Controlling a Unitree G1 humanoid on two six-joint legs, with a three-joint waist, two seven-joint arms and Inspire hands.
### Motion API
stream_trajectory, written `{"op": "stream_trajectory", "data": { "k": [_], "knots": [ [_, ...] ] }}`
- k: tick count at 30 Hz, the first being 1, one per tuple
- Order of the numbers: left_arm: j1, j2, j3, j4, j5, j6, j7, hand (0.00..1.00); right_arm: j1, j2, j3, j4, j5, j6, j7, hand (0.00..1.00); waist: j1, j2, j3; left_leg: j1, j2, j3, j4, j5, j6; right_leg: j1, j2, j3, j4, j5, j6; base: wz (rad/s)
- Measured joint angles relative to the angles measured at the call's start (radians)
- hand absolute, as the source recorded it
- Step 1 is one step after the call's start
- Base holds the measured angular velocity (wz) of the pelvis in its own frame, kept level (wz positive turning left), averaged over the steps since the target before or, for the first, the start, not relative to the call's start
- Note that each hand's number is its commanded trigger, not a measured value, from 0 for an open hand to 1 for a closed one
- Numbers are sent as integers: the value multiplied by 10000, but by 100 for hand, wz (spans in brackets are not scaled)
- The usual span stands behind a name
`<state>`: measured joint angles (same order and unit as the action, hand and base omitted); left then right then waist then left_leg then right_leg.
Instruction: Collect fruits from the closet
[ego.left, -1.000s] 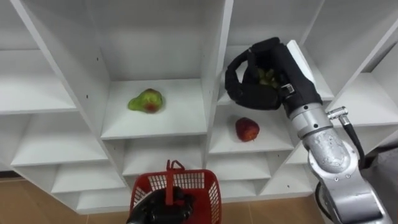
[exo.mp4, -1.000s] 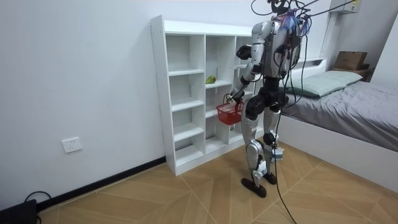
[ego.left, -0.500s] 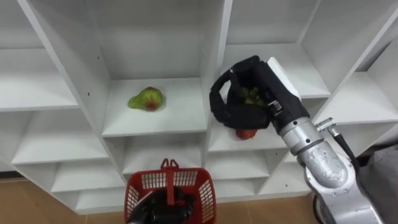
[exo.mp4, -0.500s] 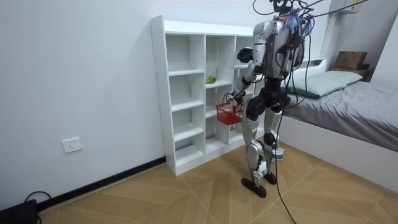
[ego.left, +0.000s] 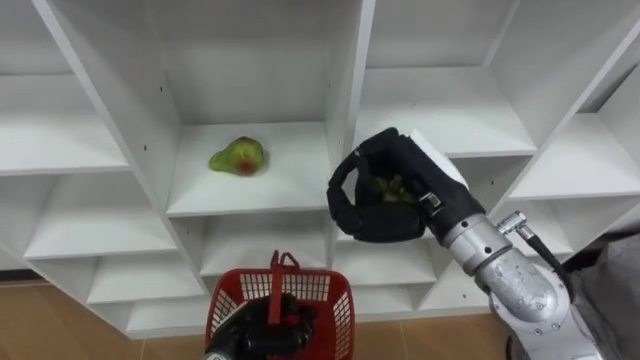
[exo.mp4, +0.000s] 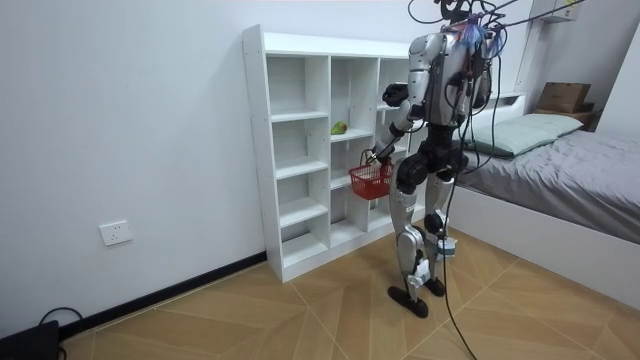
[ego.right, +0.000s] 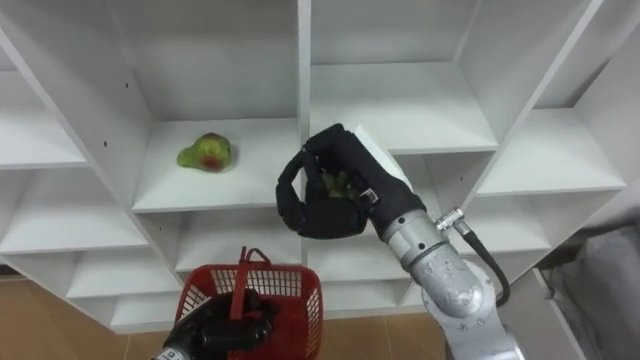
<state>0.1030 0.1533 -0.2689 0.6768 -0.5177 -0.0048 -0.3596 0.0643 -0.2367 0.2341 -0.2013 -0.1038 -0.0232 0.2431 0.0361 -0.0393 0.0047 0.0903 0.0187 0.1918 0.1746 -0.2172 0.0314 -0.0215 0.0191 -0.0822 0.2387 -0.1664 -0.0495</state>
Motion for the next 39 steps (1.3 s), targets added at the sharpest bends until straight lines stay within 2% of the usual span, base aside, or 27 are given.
{"op": "stream_trajectory", "data": {
  "k": [3,6,15,26,39],
  "knots": [
    [0,-15,2,-1,-4,1,4,100,110,8,160,37,0,57,8,100,11,-44,20,-13,0,1,0,0,0,0,4,0,-27,1,1,0],
    [-4,-19,3,-6,12,1,6,100,155,180,196,351,25,73,231,100,-3,-71,22,-27,2,2,4,0,0,11,6,-1,-30,2,2,0],
    [0,-30,-95,-2,1,5,74,100,156,430,408,1869,215,479,318,100,8,-96,35,-2,-1,-1,-24,0,0,25,13,31,-163,9,8,0],
    [-5,-178,-94,-233,2,8,5,100,155,465,585,2388,810,479,347,100,274,-92,38,-18,-2,-7,-35,0,0,23,8,5,-185,9,10,0],
    [-4,-216,-95,-503,-1,8,-32,100,155,479,594,2823,1041,478,307,100,279,-50,59,-84,-1,-8,-29,0,0,-42,8,5,-181,9,9,0]
  ]
}}
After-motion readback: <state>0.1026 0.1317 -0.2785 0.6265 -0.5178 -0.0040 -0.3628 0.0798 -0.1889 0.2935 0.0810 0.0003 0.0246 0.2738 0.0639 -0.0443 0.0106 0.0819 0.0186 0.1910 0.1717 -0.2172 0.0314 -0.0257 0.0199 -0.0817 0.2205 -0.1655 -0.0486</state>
